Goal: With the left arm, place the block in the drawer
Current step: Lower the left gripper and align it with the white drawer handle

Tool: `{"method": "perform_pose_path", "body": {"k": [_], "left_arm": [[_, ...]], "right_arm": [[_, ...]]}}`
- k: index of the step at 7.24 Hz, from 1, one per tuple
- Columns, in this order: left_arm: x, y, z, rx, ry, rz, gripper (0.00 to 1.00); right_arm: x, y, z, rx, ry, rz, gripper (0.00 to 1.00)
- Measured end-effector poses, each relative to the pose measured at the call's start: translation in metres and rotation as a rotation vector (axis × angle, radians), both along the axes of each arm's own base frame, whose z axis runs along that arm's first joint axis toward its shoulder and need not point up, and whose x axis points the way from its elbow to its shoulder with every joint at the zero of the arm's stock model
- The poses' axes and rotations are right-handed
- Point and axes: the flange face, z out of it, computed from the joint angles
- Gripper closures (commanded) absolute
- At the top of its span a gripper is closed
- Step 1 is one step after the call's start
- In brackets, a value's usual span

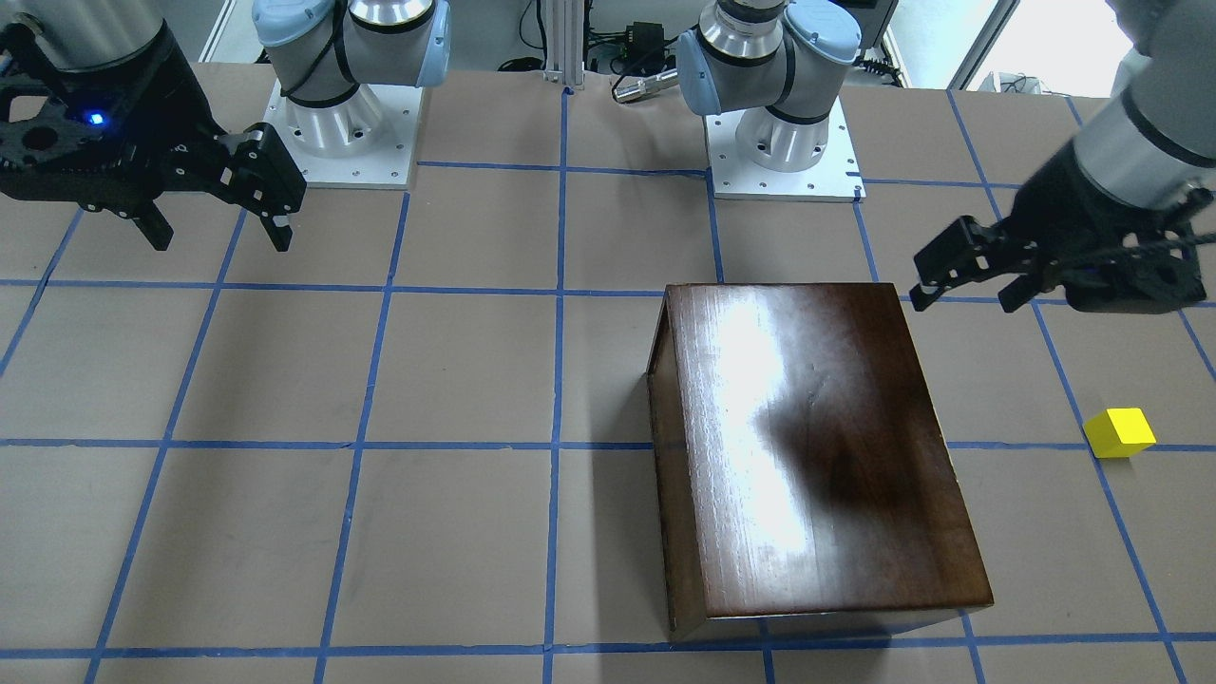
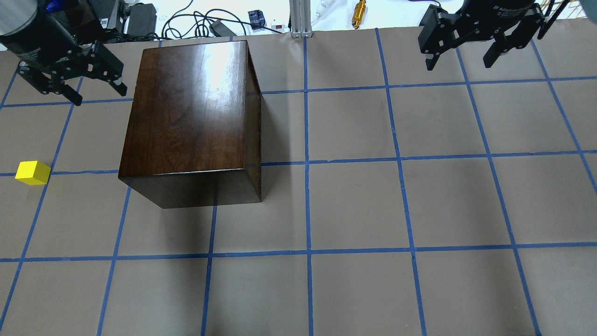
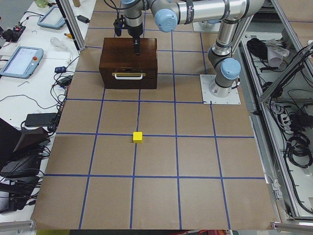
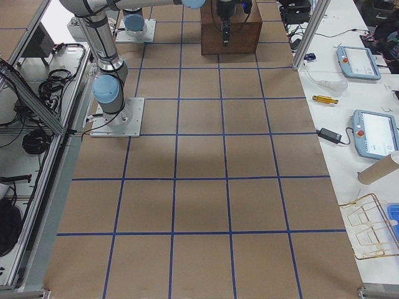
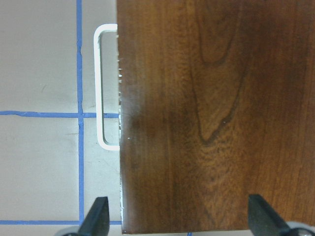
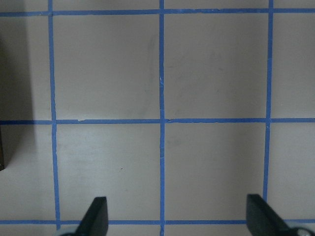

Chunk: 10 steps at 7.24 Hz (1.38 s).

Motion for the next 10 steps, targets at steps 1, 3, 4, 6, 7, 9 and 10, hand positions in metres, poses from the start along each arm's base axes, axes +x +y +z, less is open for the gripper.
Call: {"method": "perform_pose_path", "body": {"k": [1, 3, 4, 6, 7, 9, 10], "left_arm": [[0.032, -0.007, -0.023, 0.023, 0.044, -0.008, 0.00], [0.069, -0.025, -0.073, 0.049, 0.123, -0.036, 0.00], [0.089, -0.032, -0.093, 0.052, 0.149, -0.054, 0.00], [0.122, -0.039, -0.125, 0.047, 0.180, -0.080, 0.00], [0.127, -0.041, -0.134, 0.046, 0.196, -0.082, 0.00], [0.123, -0.042, -0.152, 0.028, 0.227, -0.077, 0.00], [0.121, -0.042, -0.162, 0.011, 0.224, -0.074, 0.00]], "right_arm": [[0.000, 0.000, 0.000, 0.000, 0.000, 0.000, 0.00], [0.000, 0.000, 0.000, 0.000, 0.000, 0.000, 0.00], [0.000, 0.000, 0.000, 0.000, 0.000, 0.000, 0.00], [0.000, 0.000, 0.000, 0.000, 0.000, -0.001, 0.00], [0.000, 0.000, 0.000, 0.000, 0.000, 0.000, 0.00], [0.000, 0.000, 0.000, 0.000, 0.000, 0.000, 0.00], [0.000, 0.000, 0.000, 0.000, 0.000, 0.000, 0.00]]}}
